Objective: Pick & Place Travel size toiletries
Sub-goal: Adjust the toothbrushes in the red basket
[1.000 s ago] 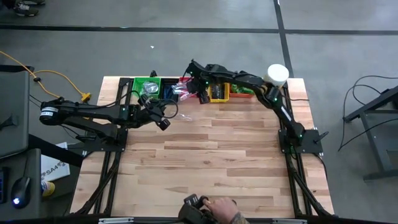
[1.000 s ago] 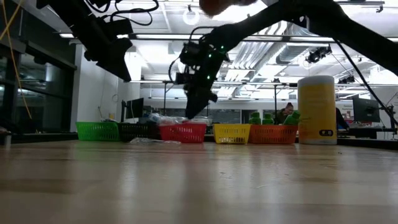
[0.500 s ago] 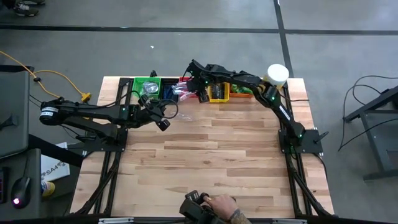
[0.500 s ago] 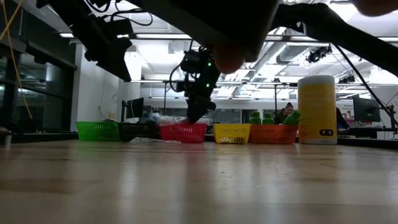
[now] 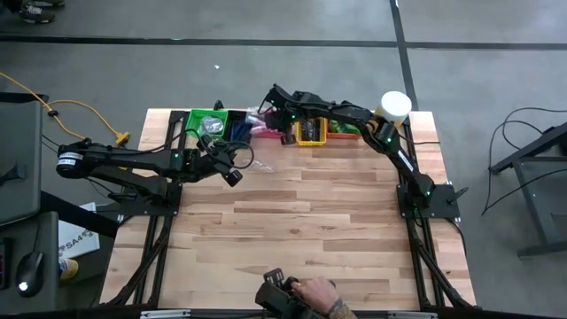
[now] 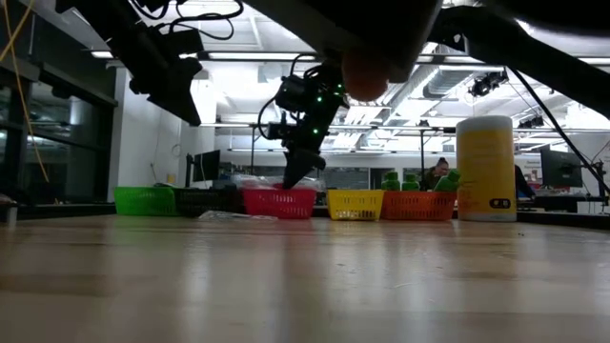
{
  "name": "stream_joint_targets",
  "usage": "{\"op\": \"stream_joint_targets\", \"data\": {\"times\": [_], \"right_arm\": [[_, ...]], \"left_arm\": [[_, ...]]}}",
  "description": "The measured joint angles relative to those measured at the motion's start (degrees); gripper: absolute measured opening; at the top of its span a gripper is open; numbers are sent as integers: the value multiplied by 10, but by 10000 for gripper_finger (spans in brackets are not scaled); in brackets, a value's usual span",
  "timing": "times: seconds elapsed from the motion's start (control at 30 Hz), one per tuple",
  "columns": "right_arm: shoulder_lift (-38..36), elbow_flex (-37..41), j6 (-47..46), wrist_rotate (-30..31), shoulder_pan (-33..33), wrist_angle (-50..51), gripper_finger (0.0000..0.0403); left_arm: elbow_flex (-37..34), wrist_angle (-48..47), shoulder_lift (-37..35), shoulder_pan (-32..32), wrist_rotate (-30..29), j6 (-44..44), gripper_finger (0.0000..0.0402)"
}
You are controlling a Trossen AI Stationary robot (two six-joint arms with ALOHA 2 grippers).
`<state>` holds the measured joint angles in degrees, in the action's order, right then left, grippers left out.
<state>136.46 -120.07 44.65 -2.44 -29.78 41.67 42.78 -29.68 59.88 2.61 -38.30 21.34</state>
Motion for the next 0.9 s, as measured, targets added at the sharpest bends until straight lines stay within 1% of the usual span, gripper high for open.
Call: {"op": "stream_joint_targets", "data": {"times": [0.23,0.4,0.6,0.73,0.9], "right_arm": [[-2,0,-61,-12,-2,-8,25],[-4,0,-109,-38,-6,-8,19],[-4,0,-166,-68,-15,-14,36],[-4,0,-192,-96,-20,-13,34],[-4,0,-194,-84,-22,-12,39]], "left_arm": [[0,0,0,0,0,0,49],[0,0,0,0,0,0,49],[0,0,0,0,0,0,49],[0,0,0,0,0,0,49],[0,0,0,0,3,0,49]]}}
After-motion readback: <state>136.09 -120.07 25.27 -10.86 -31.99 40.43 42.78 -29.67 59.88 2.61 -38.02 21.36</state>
